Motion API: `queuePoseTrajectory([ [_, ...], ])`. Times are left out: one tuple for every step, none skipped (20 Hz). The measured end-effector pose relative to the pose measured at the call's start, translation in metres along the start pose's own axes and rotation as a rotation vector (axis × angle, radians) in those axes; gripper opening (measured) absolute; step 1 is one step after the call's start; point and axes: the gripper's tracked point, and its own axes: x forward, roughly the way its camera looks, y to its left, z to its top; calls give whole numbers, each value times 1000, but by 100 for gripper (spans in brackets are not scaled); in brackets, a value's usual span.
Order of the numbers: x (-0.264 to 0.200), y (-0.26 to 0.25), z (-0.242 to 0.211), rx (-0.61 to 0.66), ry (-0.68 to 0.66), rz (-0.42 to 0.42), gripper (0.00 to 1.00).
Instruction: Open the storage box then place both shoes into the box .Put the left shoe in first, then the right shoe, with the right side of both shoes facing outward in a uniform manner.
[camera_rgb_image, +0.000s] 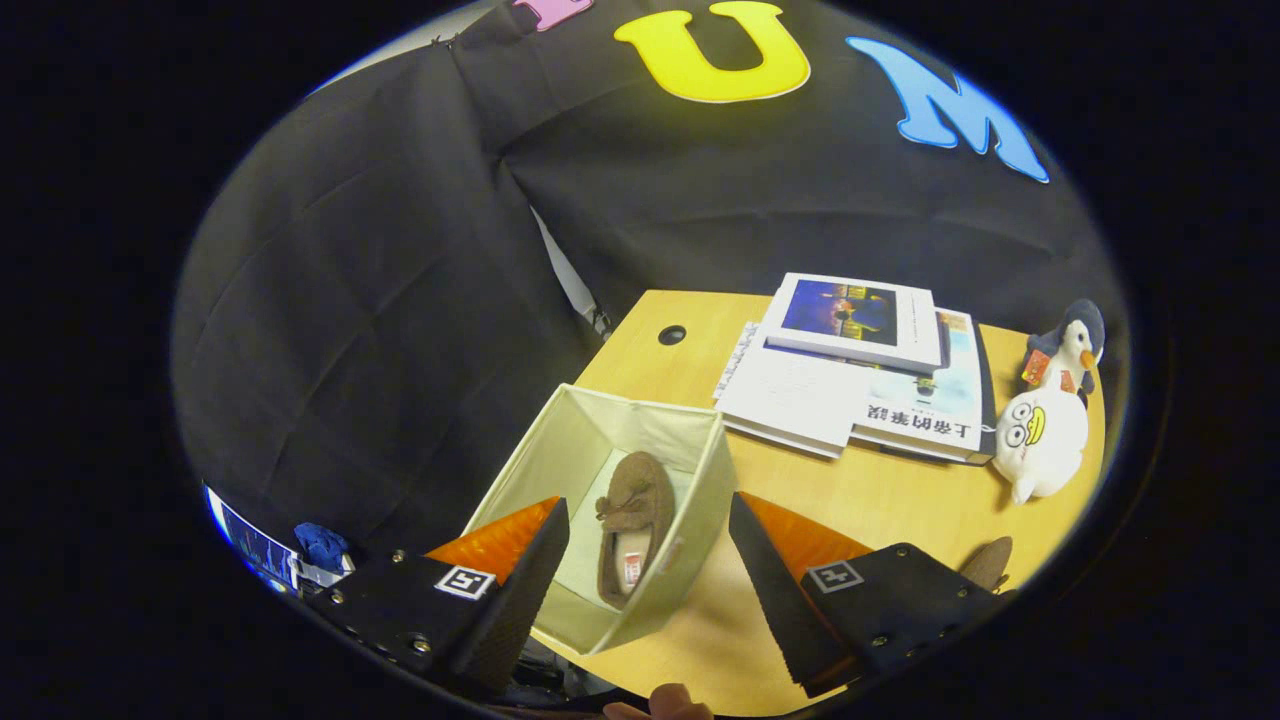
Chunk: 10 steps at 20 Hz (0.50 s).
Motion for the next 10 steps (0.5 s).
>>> queuePoseTrajectory([
  [-8,-8,1,0,-28,2,98],
  [-17,-17,3,1,-52,1,98],
  [-24,-26,2,3,-69,-6,98],
  [-33,-37,0,4,-85,-14,97],
  [-41,-46,-1,7,-100,-23,97],
  [-49,-55,-1,9,-116,-27,97],
  [-56,-62,-2,13,-135,-31,97],
  [-63,-70,-3,19,-151,-33,98],
  [-71,-81,-6,26,-166,-45,98],
  [-79,-92,-9,35,-177,-55,97],
])
